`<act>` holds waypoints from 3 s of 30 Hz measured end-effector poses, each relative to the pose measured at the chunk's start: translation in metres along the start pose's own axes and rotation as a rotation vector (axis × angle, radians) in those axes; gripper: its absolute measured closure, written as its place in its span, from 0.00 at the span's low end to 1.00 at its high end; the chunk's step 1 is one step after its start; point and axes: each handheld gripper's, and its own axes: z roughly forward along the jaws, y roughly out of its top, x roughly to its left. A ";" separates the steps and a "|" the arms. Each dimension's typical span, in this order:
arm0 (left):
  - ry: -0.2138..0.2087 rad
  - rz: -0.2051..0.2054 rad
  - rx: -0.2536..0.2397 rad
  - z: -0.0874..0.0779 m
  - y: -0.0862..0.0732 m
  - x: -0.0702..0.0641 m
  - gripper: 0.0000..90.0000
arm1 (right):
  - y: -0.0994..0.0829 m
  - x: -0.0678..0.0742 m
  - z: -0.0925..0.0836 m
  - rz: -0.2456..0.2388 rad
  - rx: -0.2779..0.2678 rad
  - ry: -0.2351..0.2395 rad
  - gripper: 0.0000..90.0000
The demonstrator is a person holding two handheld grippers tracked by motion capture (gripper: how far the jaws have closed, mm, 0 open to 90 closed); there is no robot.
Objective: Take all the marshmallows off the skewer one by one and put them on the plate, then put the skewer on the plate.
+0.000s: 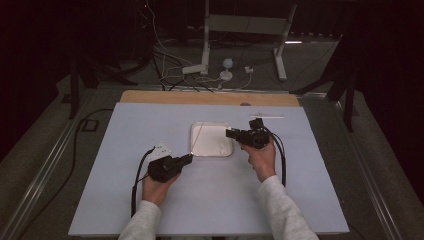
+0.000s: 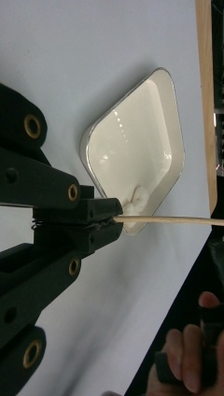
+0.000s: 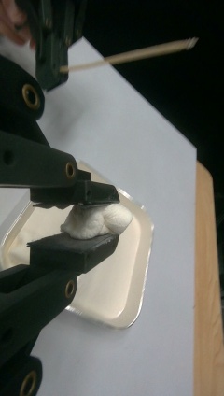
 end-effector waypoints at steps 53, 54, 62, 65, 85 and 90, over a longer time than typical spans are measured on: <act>0.068 -0.167 0.026 0.053 0.030 0.010 1.00 | -0.022 0.002 -0.001 -0.077 0.053 -0.084 0.16; 0.072 -0.171 0.027 0.055 0.030 0.010 1.00 | -0.022 0.003 -0.003 -0.080 0.049 -0.079 0.16; 0.106 -0.220 0.032 0.062 0.032 0.014 1.00 | -0.031 0.008 -0.017 -0.099 0.033 -0.064 0.16; 0.118 -0.243 0.037 0.065 0.031 0.017 1.00 | -0.035 0.008 -0.024 -0.109 0.022 -0.066 0.16; 0.179 -0.319 0.125 0.092 0.019 0.018 0.99 | -0.068 -0.011 -0.079 -0.076 -0.035 -0.093 0.16; 0.181 -0.335 0.136 0.094 0.018 0.018 0.99 | -0.073 -0.014 -0.088 -0.074 -0.043 -0.104 0.16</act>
